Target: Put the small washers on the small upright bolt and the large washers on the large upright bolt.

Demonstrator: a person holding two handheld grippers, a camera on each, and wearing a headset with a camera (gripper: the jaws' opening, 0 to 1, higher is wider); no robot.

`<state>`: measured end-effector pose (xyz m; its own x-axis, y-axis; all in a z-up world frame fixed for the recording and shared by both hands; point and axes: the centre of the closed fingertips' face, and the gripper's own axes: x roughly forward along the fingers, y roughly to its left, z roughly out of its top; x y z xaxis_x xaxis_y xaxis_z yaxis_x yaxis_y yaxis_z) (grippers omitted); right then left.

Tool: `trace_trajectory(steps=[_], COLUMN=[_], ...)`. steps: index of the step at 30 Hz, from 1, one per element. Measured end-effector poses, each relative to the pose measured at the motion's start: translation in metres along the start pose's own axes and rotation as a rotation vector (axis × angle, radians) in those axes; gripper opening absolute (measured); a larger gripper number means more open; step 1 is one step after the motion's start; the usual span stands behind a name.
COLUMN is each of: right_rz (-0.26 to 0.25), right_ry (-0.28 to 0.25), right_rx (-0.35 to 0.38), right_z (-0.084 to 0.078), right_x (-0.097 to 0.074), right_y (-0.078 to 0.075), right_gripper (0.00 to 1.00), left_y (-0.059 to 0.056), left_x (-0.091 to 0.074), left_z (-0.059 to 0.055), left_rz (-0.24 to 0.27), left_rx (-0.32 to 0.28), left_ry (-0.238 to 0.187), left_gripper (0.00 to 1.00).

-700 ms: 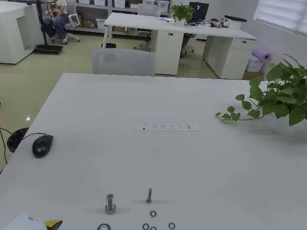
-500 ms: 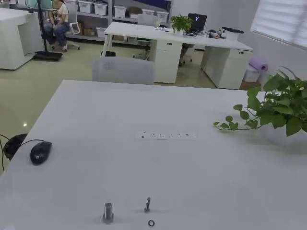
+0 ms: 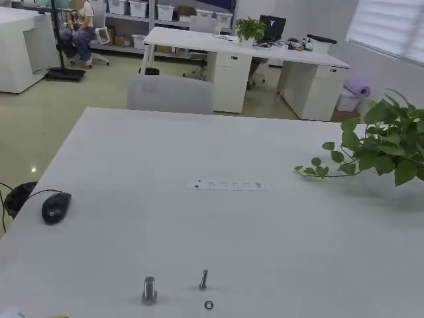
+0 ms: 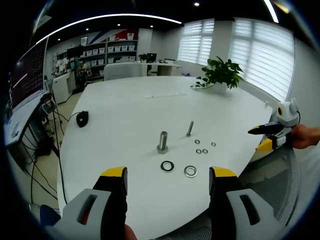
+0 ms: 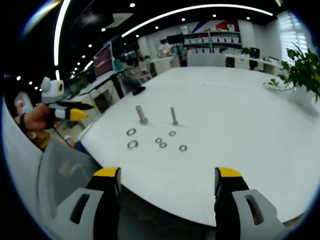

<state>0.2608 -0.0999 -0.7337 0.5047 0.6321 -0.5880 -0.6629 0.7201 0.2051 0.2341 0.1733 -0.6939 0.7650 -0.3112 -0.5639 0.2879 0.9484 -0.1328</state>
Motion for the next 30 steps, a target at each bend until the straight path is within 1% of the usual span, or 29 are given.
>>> trace_trajectory(steps=[6,12,21,25,30], right_rz=[-0.001,0.003,0.004,0.0,-0.003], right_ry=[0.0,0.005,0.012,0.006,0.016], right_rx=[0.002,-0.002,-0.007,-0.001,-0.001], right_z=[0.0,0.0,-0.001,0.001,-0.002], right_x=[0.0,0.001,0.001,0.001,0.0], right_y=[0.0,0.0,0.001,0.001,0.001], right_gripper=[0.78,0.78,0.78,0.78,0.78], left_y=[0.0,0.0,-0.004,-0.003,-0.001], left_x=[-0.001,-0.001,0.001,-0.001,-0.001], left_z=[-0.002,-0.001,0.003,0.008,0.008], left_rz=[-0.001,-0.003,-0.019,-0.022,-0.025], left_rx=[0.002,0.004,0.021,0.024,0.035], left_ry=[0.007,0.005,0.011,0.0,0.003], left_gripper=[0.66,0.66,0.66,0.66,0.66])
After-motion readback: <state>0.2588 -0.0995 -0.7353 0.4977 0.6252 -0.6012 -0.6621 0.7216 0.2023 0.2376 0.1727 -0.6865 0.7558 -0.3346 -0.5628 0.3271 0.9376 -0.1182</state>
